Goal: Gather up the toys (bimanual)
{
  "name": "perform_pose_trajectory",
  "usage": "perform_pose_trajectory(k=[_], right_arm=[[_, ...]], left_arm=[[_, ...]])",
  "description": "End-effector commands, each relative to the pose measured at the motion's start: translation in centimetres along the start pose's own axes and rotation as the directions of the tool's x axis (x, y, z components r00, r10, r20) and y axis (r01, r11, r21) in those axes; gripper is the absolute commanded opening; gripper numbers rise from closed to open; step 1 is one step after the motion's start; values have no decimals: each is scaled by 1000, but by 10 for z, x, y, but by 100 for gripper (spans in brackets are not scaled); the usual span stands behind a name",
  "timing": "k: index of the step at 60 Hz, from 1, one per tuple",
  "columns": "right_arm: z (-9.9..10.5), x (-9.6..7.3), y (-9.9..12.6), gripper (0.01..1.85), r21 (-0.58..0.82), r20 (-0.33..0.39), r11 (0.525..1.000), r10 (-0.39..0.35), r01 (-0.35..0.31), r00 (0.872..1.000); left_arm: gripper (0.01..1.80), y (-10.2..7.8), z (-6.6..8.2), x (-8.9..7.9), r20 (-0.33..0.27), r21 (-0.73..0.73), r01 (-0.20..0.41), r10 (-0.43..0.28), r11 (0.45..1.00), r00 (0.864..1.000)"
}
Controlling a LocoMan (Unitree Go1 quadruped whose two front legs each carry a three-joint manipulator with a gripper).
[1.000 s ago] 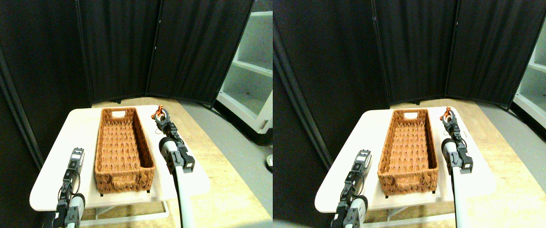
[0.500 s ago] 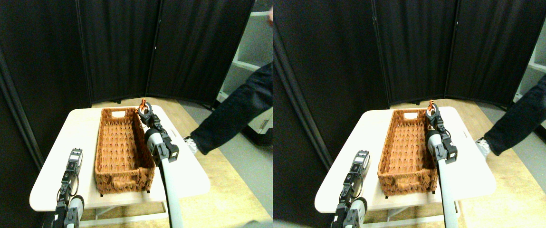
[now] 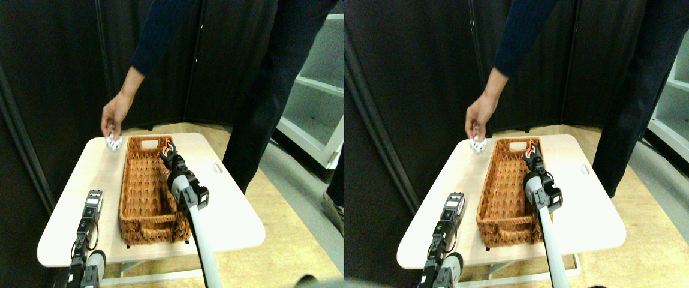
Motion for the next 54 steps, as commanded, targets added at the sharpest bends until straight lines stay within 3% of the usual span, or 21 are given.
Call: perform_pose_trajectory(k=[1,3,5,10,14,23,30,36,38,41,43,46,54], right_arm=[[9,-3,8,65,32,11,999,25,-25,1000],[11,-4,8,83,38,3,999,17,-17,1000],[11,-4,7,88,40,2,999,15,-15,1000],[15,-8,7,121,0,-9,1000,18,-18,1000],[16,-12,7,132,8,-13,1000,8,-8,1000],[20,-18,9,132,5,13,1000,24,-24,1000],[27,-24,13,122,-38,64,998,52,-49,997],[41,-30,14,100,-29,121,995,98,-96,988],[48,-32,15,81,-39,159,994,111,-106,981],[58,-37,14,51,-89,247,990,127,-108,961],[60,-38,14,47,-90,257,990,128,-108,958],[71,-40,9,26,-52,296,990,141,-131,945],[89,-44,-2,14,-69,337,991,131,-114,932]], left_arm=[[7,0,10,0,60,-1,-7,7,1000,998],[8,0,10,0,71,-2,5,-5,1000,997],[8,0,10,-1,70,-1,4,-4,1000,998],[8,-1,10,-2,72,-5,1,-1,1000,997],[9,0,10,-3,78,2,11,-11,1000,997],[11,-1,13,-5,89,-9,18,-17,1000,996],[13,-1,13,-7,93,-7,21,-20,1000,995],[15,-1,15,-9,104,-32,14,-11,999,995],[16,-1,16,-9,109,-38,14,-10,999,994],[17,0,18,-10,130,-55,27,-20,998,991],[18,0,18,-10,132,-56,25,-18,998,991],[23,1,22,-10,137,-67,14,-4,998,991],[33,0,28,-7,158,-119,32,-13,992,987]])
